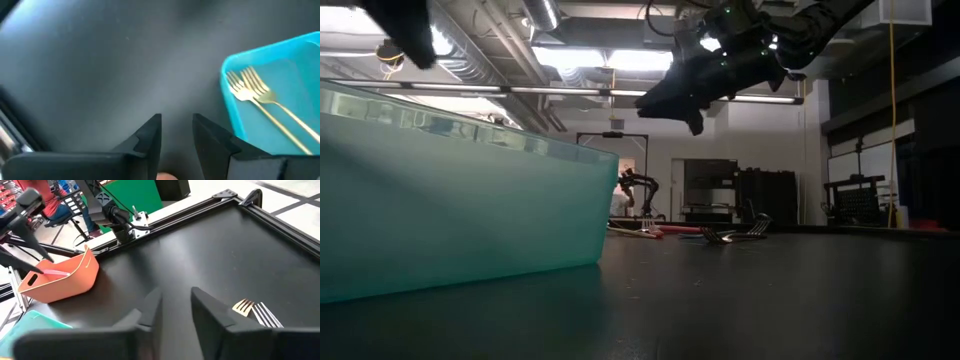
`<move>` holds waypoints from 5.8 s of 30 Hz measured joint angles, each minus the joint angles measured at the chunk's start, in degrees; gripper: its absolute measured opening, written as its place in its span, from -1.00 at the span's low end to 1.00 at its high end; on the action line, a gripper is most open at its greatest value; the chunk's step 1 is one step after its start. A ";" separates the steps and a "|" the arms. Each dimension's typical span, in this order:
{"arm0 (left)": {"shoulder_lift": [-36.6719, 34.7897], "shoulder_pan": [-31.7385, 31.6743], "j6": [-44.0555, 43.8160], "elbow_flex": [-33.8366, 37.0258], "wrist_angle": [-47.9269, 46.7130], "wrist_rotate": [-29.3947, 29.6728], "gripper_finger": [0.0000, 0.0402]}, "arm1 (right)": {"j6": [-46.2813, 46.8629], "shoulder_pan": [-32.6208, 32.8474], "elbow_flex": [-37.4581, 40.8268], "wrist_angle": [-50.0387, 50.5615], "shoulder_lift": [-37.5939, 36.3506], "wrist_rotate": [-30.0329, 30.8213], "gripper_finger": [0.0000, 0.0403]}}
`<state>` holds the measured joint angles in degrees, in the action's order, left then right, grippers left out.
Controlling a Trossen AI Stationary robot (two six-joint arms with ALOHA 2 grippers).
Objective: Sort silverware by color (type)
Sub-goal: Put the gold fork into the green bin
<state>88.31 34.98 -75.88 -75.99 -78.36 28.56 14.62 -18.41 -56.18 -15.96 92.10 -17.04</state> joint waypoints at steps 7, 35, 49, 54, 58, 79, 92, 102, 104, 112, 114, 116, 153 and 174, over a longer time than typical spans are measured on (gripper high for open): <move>0.00 -7.52 14.05 0.00 1.45 -0.02 -0.48 | -1.89 -0.02 -0.02 6.29 -0.01 -5.88 -0.28; 0.00 -18.11 34.49 0.00 15.02 0.51 -0.48 | -45.22 0.07 0.76 42.14 0.01 -6.51 -0.31; 0.02 -18.10 34.49 0.00 15.00 0.55 -0.48 | -48.68 0.07 6.42 34.90 0.04 -2.03 -0.31; 0.02 -18.10 34.49 0.00 15.03 0.57 -0.48 | -49.82 0.07 8.76 32.00 0.04 -2.01 -0.31; 0.02 -18.10 34.48 0.00 15.03 0.59 -0.48 | -49.76 0.07 10.31 28.66 0.04 -2.02 -0.31; 0.07 -18.10 34.41 0.00 15.10 0.61 -0.48 | -50.00 0.11 13.66 24.10 1.27 -0.64 -0.31; 0.07 -18.10 34.39 -0.02 16.30 0.85 -0.48 | -49.45 0.07 13.53 21.34 5.30 -1.95 -0.31; 0.07 -18.09 34.39 -0.02 16.38 0.91 -0.48 | -49.47 0.09 13.53 21.48 5.41 -1.99 -0.67; 0.07 -18.10 34.38 -0.02 16.38 0.92 -0.48 | -49.47 0.07 13.55 21.49 5.41 -1.97 -0.78; 0.07 -18.06 31.96 -0.02 16.38 4.98 -0.48 | -47.49 0.07 13.57 20.79 5.48 -2.18 -0.96; 0.07 -18.06 29.42 -0.02 16.38 9.12 -0.48 | -44.00 0.07 13.68 19.44 5.54 -2.68 -0.95; 0.07 -18.16 28.16 -0.02 16.38 12.29 -0.48 | -40.34 0.07 13.76 17.58 5.67 -3.17 -0.98; 0.58 -37.12 20.17 -0.02 48.37 10.93 -0.48 | 10.67 2.93 11.07 -34.52 5.61 15.80 -1.00; 1.70 -37.20 17.51 -0.02 49.56 11.59 -0.48 | 10.44 5.33 8.17 -33.53 5.54 17.51 -1.00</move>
<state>90.02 -2.22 -58.37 -76.01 -28.80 40.15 25.06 -13.08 -48.01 -49.49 97.65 0.47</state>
